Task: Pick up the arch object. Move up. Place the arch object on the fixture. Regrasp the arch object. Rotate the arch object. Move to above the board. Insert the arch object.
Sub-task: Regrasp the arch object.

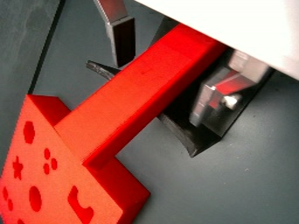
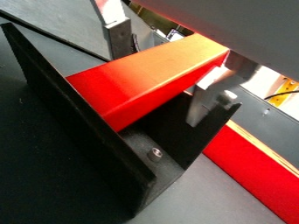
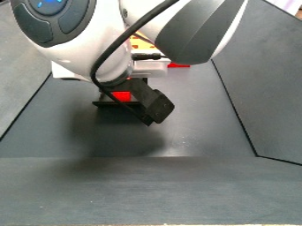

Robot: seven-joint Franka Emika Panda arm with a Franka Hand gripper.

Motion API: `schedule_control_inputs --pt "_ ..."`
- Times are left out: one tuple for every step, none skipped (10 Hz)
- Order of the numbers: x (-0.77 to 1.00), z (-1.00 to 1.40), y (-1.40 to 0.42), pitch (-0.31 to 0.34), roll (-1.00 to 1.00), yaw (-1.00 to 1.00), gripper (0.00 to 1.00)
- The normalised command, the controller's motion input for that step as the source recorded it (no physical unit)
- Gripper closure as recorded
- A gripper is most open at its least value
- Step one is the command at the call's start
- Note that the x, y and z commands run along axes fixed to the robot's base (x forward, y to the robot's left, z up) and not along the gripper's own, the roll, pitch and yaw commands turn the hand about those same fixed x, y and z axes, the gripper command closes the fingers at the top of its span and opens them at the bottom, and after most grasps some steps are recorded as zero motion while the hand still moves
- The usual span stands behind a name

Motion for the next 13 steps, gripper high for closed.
schedule_control_inputs --pt "0.0 1.0 0.0 0.031 0.02 -0.02 0.0" --pt "-0.01 1.0 0.0 0.037 0.02 -0.02 0.0" --pt "-0.02 1.0 0.0 0.039 0.03 -0.02 0.0" --pt "-0.03 1.0 0.0 0.035 0.02 -0.02 0.0" --pt "-0.04 1.0 0.01 0.038 0.02 -0.02 0.0" --pt "-0.04 0.93 0.01 0.041 0.02 -0.02 0.0" --pt "-0.03 0.69 0.01 0.033 0.01 -0.02 0.0" --pt "-0.03 0.51 0.01 0.033 0.01 -0.02 0.0" --pt "-0.03 0.32 0.01 0.035 0.02 -0.02 0.0" --pt "0.0 1.0 -0.97 0.058 1.0 0.02 0.0" --pt "0.0 0.98 -1.0 0.056 1.0 0.02 0.0" --pt "-0.02 0.98 -1.0 0.048 1.0 0.02 0.0" --pt "-0.07 0.93 -1.0 0.038 1.0 0.02 0.0"
